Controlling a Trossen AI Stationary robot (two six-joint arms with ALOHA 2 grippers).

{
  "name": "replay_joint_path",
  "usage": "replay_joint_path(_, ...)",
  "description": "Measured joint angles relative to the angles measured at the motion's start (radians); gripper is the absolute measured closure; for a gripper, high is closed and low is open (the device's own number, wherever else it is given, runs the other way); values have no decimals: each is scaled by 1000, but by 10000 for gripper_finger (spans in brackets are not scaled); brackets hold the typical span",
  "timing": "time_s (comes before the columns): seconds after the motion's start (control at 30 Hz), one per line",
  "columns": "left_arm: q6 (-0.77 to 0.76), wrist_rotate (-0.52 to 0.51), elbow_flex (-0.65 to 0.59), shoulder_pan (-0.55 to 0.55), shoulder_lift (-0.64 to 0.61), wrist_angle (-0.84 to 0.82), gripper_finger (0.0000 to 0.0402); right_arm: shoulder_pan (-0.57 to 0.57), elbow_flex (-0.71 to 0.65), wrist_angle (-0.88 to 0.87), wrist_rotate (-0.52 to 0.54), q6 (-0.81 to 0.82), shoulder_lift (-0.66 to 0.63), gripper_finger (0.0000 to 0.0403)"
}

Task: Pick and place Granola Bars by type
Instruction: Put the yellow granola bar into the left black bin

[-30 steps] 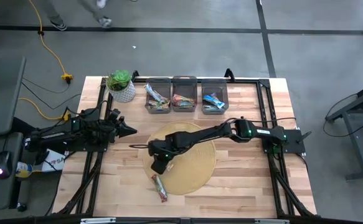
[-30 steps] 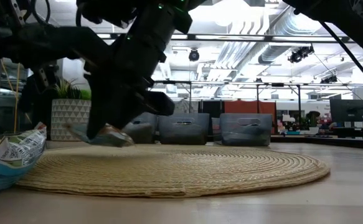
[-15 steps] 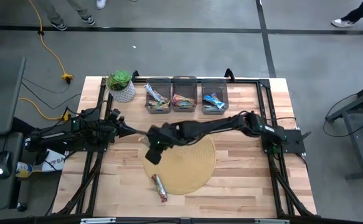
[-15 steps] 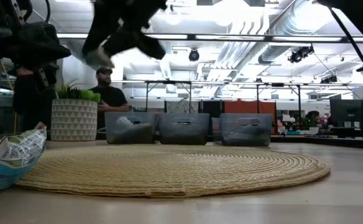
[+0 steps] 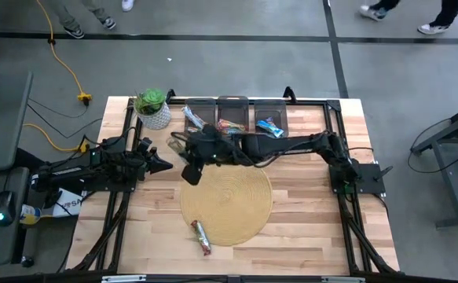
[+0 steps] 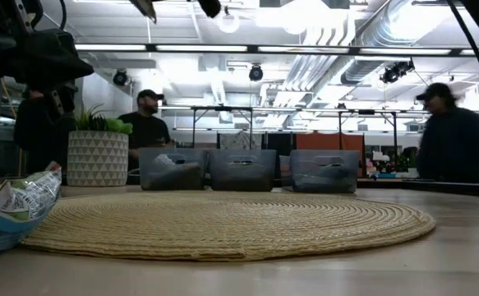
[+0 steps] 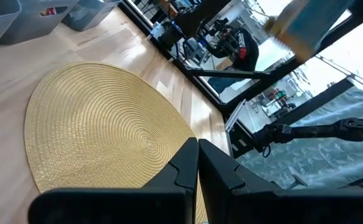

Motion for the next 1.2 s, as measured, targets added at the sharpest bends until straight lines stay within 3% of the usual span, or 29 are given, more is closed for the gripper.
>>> replay_joint_path(0.37, 0, -3, 0, 0, 0, 0, 392, -138, 0, 242, 118, -61, -1, 336)
replay_joint_path(0.83, 0, -38, 0, 0, 0, 1, 392, -373, -1, 331, -127, 10, 102, 336)
replay_joint_path(1.2, -1, -28, 0, 0, 0, 1, 392, -459, -2, 196, -344, 85, 262, 336)
